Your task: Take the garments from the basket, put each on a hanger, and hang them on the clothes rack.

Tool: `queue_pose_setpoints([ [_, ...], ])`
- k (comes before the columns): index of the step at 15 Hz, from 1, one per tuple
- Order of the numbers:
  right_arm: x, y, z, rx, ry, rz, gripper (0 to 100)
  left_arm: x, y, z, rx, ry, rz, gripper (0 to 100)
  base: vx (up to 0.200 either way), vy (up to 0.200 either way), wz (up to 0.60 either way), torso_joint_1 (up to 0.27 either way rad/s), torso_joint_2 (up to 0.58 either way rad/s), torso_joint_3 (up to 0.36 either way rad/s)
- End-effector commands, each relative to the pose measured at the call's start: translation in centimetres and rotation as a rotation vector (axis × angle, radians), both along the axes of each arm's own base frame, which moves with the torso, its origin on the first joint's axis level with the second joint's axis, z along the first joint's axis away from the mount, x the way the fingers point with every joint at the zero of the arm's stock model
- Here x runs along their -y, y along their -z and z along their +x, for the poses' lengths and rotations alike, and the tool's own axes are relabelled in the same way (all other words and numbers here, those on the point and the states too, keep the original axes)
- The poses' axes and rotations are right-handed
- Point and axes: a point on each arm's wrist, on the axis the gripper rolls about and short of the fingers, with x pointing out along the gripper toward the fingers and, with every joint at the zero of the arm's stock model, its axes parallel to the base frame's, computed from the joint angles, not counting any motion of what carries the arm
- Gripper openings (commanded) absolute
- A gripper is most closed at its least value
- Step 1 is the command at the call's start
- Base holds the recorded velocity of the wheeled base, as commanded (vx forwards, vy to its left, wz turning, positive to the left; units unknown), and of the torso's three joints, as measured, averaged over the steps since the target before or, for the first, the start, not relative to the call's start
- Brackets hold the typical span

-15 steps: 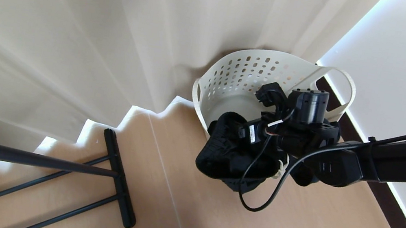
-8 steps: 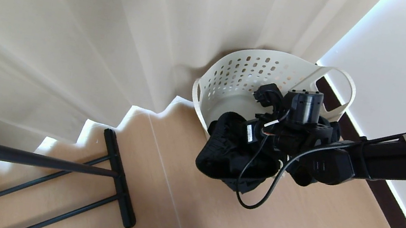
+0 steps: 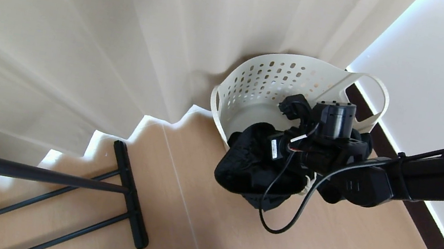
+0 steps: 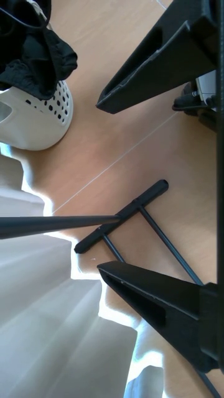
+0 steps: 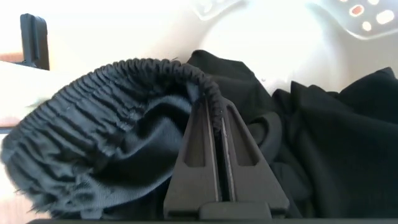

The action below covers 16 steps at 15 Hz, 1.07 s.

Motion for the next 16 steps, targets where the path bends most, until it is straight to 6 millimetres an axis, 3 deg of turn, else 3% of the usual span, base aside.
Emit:
queue_pose_setpoints([
  [1,1.7,-5.0,-4.8,0.119,-0.010,0.073,0,0.0,0.0,0.0,-0.001,-0.001,0.000,100,0.000,0.000,0.00,0.000,0.00,0.000],
  [2,2.5,-7.0,-7.8,0.184,-0.031,0.107,0,0.0,0.0,0.0,-0.001,-0.001,0.000,100,0.000,0.000,0.00,0.000,0.00,0.000],
  [3,3.0,-8.1,-9.4,0.215,-0.042,0.125,0,0.0,0.0,0.0,-0.001,0.001,0.000,100,0.000,0.000,0.00,0.000,0.00,0.000],
  [4,4.0,-10.5,-14.5,0.277,-0.104,0.168,0,0.0,0.0,0.0,-0.001,-0.001,0.000,100,0.000,0.000,0.00,0.000,0.00,0.000],
  [6,4.4,-11.8,-19.8,0.326,-0.212,0.216,0,0.0,0.0,0.0,-0.001,-0.001,0.000,100,0.000,0.000,0.00,0.000,0.00,0.000],
  [8,5.0,-11.9,-23.3,0.342,-0.311,0.248,0,0.0,0.0,0.0,0.000,0.002,0.005,100,0.000,0.000,0.00,0.000,0.00,0.000],
  [11,3.7,-10.8,-22.4,0.309,-0.326,0.206,0,0.0,0.0,0.0,-0.002,0.002,0.006,100,0.000,0.000,0.00,0.000,0.00,0.000],
  [16,3.8,-10.0,-21.0,0.289,-0.283,0.179,0,0.0,0.0,0.0,-0.001,0.006,0.009,100,0.000,0.000,0.00,0.000,0.00,0.000],
])
